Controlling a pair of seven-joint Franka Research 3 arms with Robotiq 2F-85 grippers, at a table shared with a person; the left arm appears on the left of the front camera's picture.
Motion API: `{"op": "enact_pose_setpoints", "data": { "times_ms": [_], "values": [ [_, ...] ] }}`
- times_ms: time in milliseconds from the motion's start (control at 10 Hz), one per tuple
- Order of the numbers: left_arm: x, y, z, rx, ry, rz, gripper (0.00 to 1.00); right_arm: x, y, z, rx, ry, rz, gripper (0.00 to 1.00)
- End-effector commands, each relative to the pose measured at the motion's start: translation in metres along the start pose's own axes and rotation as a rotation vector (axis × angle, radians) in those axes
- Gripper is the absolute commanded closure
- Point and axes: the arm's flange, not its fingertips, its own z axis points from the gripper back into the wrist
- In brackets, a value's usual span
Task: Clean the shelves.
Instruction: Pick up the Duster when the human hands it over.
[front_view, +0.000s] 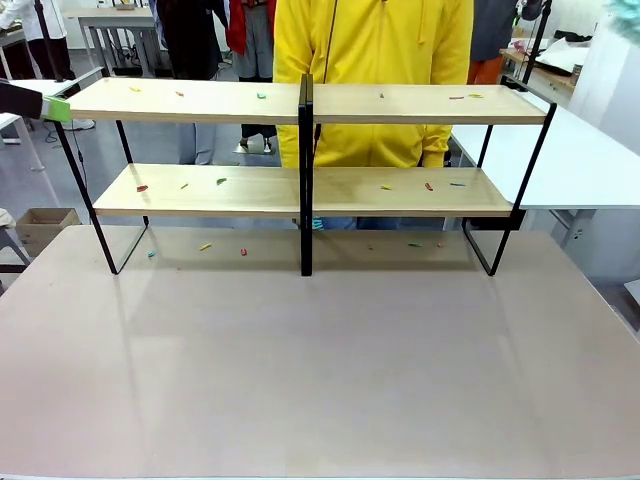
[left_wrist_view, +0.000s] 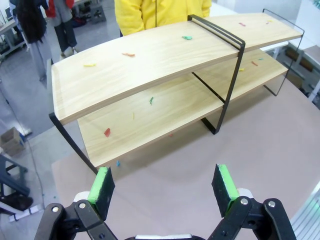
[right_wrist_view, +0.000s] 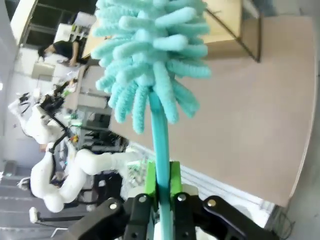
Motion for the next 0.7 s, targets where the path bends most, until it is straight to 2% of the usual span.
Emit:
{"op": "enact_pose_setpoints", "data": {
  "times_ms": [0,100,600],
  "values": [
    [0.0,0.003,0.0,0.0,0.003,-0.018,0.0,-0.01,-0.003,-0.025,-0.016,-0.094,0.11,1.0],
    [0.0,0.003,0.0,0.0,0.003,-0.018,0.0,0.0,0.0,0.0,0.0,0.0,0.0,1.0],
    [0.0,0.003,0.0,0.0,0.003,-0.018,0.0,0.0,0.0,0.0,0.0,0.0,0.0,1.0]
  ]
}}
